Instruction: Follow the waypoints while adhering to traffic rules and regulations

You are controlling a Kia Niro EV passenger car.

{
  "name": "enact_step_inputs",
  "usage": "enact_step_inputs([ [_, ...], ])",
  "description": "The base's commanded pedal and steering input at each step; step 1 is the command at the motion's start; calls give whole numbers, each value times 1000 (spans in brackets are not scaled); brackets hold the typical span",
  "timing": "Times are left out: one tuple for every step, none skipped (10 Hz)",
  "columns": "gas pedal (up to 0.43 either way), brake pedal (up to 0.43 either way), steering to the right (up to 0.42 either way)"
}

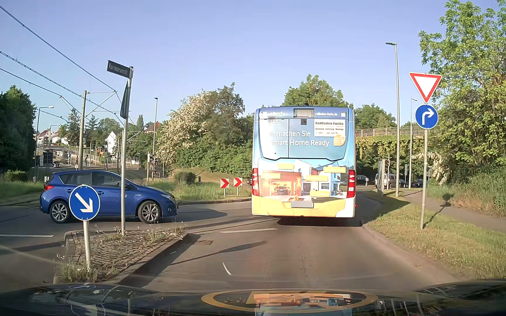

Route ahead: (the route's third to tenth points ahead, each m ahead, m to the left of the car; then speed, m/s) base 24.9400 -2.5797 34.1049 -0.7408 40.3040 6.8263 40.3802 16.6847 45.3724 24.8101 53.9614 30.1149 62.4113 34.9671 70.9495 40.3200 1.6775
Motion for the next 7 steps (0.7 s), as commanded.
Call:
enact_step_inputs([
  [0,12,32],
  [0,12,32],
  [0,12,32],
  [0,12,32],
  [0,12,32],
  [0,12,32],
  [0,12,32],
])
